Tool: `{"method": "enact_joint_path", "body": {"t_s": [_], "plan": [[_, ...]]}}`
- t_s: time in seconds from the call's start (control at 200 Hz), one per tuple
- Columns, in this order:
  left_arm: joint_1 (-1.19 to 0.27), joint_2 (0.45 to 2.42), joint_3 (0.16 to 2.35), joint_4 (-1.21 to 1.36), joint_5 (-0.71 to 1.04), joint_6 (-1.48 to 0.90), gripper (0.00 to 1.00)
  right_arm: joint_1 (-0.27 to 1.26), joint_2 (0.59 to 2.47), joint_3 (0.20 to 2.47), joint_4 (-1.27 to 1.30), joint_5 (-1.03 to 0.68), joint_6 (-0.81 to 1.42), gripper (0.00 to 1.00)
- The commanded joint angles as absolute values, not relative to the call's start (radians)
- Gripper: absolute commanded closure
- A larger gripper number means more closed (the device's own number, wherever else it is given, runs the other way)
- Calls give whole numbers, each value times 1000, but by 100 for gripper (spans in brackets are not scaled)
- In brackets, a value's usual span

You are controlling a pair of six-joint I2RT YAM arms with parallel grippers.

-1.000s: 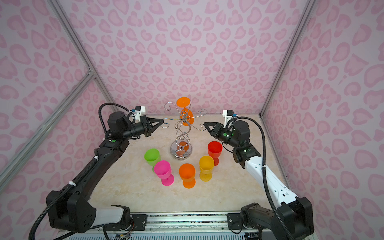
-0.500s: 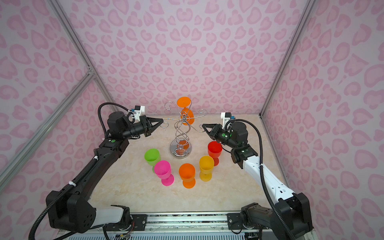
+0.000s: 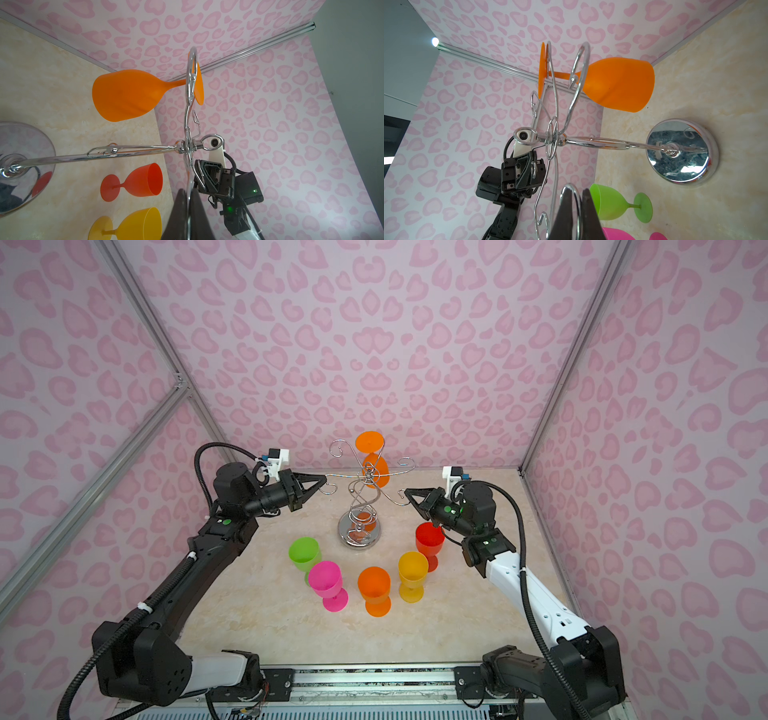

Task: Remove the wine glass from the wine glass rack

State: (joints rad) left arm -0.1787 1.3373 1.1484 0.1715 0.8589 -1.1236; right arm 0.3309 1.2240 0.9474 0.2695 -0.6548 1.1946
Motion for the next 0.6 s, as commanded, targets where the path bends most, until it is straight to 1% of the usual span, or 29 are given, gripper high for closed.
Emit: {"method": "enact_joint_path", "body": {"t_s": [0.0, 0.595], "plan": [[-190, 1324, 1155, 240, 884, -1135, 98, 331, 1204, 969, 423, -730, 1152, 94], [-233, 1279, 1091, 232, 864, -1131, 98, 318, 1094, 959, 264, -710, 1107, 94]]}}
